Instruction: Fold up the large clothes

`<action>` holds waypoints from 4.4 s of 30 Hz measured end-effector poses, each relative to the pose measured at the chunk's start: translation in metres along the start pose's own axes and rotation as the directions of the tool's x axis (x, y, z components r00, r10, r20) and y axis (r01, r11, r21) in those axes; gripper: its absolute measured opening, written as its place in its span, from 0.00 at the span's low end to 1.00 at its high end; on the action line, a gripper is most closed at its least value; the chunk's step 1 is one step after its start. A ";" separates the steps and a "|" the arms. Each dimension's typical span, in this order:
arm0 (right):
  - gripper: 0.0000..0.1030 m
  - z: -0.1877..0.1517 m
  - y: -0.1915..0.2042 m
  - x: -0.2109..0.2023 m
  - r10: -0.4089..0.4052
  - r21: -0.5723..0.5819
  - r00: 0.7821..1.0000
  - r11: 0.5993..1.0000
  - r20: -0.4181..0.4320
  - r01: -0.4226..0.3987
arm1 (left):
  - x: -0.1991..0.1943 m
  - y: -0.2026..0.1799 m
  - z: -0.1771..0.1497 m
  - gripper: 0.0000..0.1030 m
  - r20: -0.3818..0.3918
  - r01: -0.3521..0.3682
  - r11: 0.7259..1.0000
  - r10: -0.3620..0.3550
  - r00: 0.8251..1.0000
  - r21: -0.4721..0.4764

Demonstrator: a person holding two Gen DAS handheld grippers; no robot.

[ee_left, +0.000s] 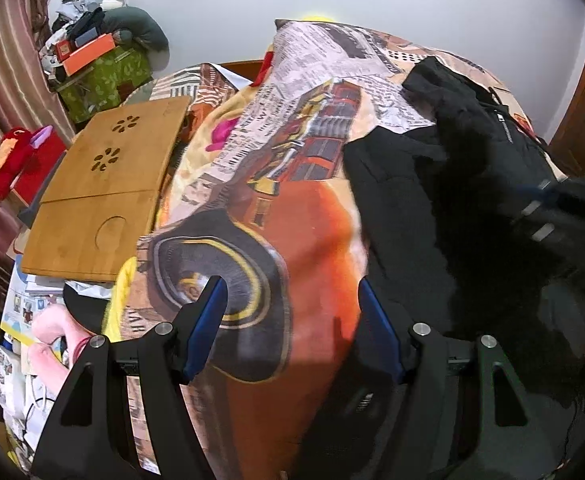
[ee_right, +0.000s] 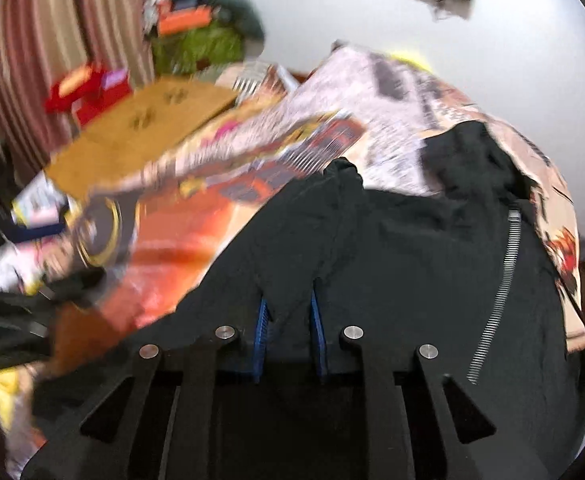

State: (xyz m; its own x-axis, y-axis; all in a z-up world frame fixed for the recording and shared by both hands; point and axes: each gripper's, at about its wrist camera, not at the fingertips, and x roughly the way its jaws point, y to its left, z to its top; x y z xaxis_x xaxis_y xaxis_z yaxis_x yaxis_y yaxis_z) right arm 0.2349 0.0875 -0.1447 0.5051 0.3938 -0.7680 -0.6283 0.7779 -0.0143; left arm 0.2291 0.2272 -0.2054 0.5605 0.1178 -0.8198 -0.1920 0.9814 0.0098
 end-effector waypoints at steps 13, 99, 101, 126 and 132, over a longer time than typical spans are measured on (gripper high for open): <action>0.16 -0.011 -0.115 -0.126 -0.097 0.313 0.972 0.949 0.213 0.026 | 0.015 -0.073 0.003 0.65 -0.061 0.091 0.996 -0.090 0.994 0.021; 0.08 -0.243 -0.383 -0.215 -0.327 0.876 0.945 0.455 -0.003 0.161 | 0.001 -0.256 0.029 0.74 -0.030 0.207 0.960 -0.205 0.978 0.191; 0.07 -0.219 -0.372 -0.236 -0.343 0.847 0.937 0.514 0.060 0.134 | -0.007 -0.250 0.030 0.74 -0.015 0.204 0.961 -0.205 0.979 0.187; 0.07 -0.123 -0.167 -0.096 0.038 0.430 0.995 0.903 -0.093 0.006 | -0.082 -0.193 0.014 0.74 0.114 0.135 0.969 -0.161 0.980 0.208; 0.09 -0.129 -0.149 -0.090 -0.022 0.325 0.987 0.943 -0.162 0.074 | -0.089 -0.195 0.008 0.74 0.113 0.126 0.966 -0.154 0.982 0.224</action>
State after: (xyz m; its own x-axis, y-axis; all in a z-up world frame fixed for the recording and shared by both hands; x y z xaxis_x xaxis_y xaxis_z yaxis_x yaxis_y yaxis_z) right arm 0.2067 -0.1270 -0.1555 0.4163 0.2924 -0.8609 -0.3622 0.9218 0.1380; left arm 0.2237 0.0264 -0.1297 0.6710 -0.0183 -0.7413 0.0656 0.9972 0.0348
